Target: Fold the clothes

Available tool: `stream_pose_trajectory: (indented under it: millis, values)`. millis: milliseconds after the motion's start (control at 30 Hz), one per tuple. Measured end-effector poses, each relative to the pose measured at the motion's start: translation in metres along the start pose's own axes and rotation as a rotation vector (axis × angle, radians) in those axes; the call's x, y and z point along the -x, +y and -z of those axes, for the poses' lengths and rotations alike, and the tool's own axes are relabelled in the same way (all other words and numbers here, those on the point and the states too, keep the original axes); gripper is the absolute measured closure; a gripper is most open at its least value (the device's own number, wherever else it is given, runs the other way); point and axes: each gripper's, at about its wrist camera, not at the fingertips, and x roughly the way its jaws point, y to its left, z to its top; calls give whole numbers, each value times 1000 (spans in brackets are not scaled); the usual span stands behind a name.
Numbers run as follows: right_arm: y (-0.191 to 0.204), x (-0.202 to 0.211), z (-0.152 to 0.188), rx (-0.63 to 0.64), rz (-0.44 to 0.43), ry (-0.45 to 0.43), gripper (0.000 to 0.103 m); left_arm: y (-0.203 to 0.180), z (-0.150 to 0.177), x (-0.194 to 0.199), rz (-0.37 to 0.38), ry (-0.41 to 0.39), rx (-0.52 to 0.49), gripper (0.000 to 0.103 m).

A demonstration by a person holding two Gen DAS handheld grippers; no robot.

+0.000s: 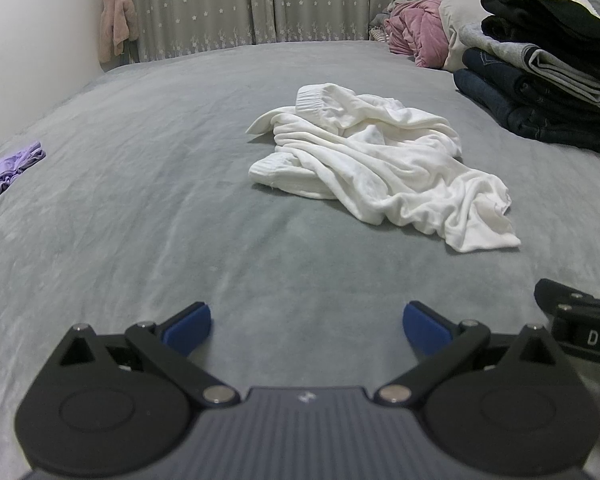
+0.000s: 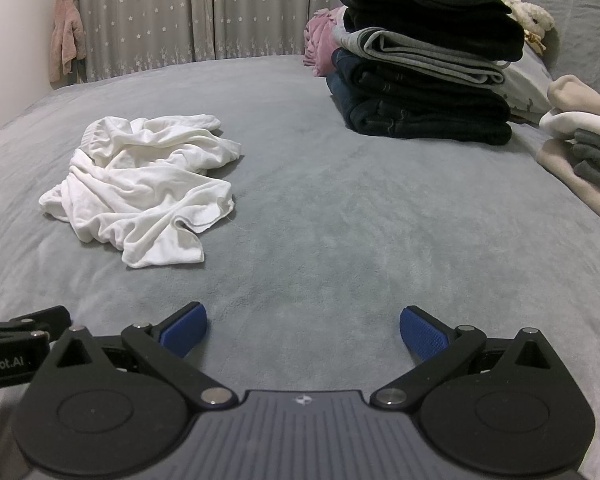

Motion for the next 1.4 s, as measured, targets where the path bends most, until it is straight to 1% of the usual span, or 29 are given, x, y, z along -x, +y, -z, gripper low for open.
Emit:
stream_pose_trajectory:
  millis: [600,1067,1233,1400]
  values:
    - [0,0,2,2,2,-7,0,-1,1,0,-3,-5,-2,0]
    - [0,0,3,3,4,-12,0,-3,6,0,-13,-26,-15,0]
    - [0,0,3,1,2,-19,0,0,5,-1,0,-20,-5,0]
    - [1,2,1,7,-2,-30,0,4,-1,-1,27,-10,-20,0]
